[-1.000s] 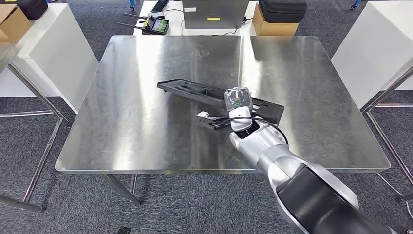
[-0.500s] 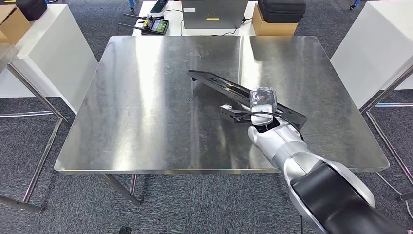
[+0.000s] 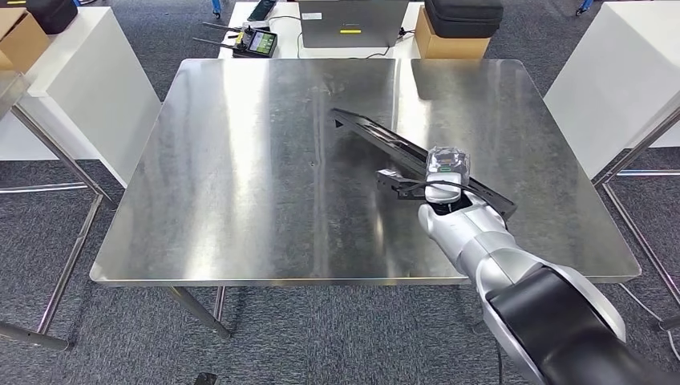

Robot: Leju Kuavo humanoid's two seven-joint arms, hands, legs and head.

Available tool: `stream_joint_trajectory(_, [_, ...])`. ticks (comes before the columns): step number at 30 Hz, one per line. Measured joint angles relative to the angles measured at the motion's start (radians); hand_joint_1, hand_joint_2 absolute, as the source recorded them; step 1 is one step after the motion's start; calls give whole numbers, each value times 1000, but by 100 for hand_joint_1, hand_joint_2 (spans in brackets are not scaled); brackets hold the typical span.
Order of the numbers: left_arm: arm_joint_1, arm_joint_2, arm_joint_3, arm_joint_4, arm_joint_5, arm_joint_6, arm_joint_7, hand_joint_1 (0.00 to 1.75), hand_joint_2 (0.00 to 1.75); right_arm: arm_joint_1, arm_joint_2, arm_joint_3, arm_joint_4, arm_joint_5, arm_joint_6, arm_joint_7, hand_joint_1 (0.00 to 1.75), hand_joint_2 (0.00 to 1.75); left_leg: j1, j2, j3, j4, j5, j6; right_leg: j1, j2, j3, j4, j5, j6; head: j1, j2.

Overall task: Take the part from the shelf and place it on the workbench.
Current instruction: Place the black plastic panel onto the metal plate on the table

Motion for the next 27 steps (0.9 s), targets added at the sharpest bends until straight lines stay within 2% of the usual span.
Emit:
stream_joint_trajectory(5, [0,0,0,0,0,-12,-1,0,175,1,-4,-14,1,14,0,8,175,175,0,0,0,0,0,0,0,0,0,0,0,0,0,0])
stream_joint_trajectory(9, [-1,1,0,-2,-2,-23,5,0,175,6,-4,-21,1,22,1,17,0,0,0,0,0,0,0,0,0,0,0,0,0,0,0,0])
stream_joint_trajectory(13, [-3,2,0,-5,-6,-34,16,0,175,14,-5,-21,2,51,13,22,0,0,0,0,0,0,0,0,0,0,0,0,0,0,0,0])
stream_joint_trajectory(17, [-8,2,-1,-8,-8,-29,16,0,0,18,-6,-21,2,79,21,24,0,0,0,0,0,0,0,0,0,0,0,0,0,0,0,0])
stream_joint_trajectory(27, [-17,2,-8,-8,-16,-21,16,0,0,23,-2,-18,3,130,35,24,0,0,0,0,0,0,0,0,0,0,0,0,0,0,0,0])
